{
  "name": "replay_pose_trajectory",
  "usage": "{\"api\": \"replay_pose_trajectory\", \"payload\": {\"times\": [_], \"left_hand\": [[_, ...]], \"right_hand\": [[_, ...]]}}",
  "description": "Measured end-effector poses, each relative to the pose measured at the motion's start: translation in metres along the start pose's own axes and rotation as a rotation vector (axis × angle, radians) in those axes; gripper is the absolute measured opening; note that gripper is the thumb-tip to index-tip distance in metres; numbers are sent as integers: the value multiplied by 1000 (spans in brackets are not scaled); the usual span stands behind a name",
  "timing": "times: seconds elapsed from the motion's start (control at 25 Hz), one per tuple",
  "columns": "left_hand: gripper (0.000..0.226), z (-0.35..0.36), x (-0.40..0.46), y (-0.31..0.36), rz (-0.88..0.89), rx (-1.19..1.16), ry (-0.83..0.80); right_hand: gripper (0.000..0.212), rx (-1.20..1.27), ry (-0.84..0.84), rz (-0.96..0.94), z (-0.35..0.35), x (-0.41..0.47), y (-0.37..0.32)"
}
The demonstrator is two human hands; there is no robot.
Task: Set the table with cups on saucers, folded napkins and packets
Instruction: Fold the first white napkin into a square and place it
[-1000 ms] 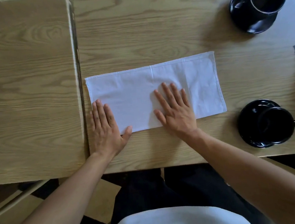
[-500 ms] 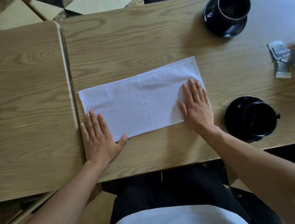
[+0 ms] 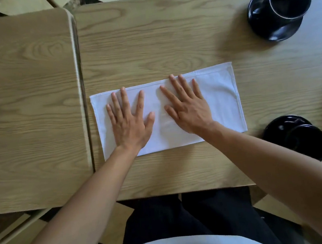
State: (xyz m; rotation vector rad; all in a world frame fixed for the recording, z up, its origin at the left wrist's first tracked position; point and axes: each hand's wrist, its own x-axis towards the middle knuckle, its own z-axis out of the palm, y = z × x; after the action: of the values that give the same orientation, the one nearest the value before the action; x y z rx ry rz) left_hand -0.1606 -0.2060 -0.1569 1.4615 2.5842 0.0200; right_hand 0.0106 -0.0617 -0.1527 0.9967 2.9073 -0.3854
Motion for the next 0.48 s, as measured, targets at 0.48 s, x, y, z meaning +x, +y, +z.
{"api": "replay_pose_trajectory", "payload": {"times": [0.48], "left_hand": [[84, -2, -4, -13, -19, 28, 8]], "right_hand": [[63, -1, 19, 232, -20, -12, 84]]}}
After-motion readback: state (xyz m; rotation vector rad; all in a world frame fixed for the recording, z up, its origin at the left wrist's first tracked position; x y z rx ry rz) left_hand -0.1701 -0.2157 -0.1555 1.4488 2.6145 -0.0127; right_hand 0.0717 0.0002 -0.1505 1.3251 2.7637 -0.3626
